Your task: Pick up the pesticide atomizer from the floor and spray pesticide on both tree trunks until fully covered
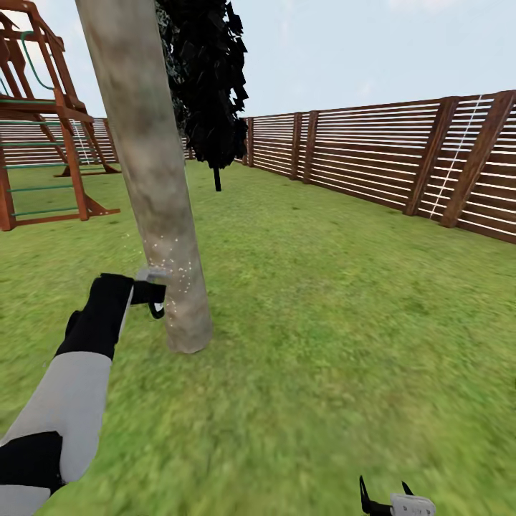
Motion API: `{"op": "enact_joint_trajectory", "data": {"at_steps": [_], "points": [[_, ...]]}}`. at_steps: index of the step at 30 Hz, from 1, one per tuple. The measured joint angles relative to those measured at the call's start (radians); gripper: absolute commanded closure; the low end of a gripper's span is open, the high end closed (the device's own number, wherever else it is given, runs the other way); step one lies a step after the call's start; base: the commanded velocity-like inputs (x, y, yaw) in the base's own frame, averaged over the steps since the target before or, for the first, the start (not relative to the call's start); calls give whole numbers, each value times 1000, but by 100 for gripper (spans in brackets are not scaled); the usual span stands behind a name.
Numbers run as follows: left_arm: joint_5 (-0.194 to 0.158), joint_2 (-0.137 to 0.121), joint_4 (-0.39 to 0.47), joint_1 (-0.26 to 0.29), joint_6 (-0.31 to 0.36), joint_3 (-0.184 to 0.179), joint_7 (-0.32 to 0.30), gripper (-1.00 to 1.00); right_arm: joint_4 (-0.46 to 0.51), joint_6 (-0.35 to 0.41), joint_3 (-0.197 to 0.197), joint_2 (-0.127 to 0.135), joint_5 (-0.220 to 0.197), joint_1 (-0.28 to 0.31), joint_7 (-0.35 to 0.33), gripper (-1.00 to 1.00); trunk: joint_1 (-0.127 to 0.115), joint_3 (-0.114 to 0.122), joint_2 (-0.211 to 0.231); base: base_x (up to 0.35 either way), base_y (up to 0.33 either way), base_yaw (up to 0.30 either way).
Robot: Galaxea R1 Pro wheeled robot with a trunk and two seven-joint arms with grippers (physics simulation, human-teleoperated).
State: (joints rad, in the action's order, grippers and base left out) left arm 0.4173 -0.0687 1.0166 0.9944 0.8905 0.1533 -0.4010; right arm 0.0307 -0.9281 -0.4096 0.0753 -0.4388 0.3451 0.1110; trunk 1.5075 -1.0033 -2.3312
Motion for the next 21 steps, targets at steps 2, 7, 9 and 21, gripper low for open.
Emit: {"op": "enact_joint_trajectory", "data": {"at_steps": [2,7,9,21], "points": [[9,9,27,10,5,-5,1,100,-1,0,0,0,0,0,0,-100,0,0,0,-2,-1,0],[24,-56,40,55,16,32,1,100,-1,0,0,0,0,0,0,-100,0,0,0,0,0,0],[11,-69,41,70,66,34,0,100,-1,0,0,0,0,0,0,-100,0,0,0,0,0,0],[10,5,35,27,92,28,-4,100,-2,0,0,0,0,0,0,-100,0,0,0,0,0,0]]}}
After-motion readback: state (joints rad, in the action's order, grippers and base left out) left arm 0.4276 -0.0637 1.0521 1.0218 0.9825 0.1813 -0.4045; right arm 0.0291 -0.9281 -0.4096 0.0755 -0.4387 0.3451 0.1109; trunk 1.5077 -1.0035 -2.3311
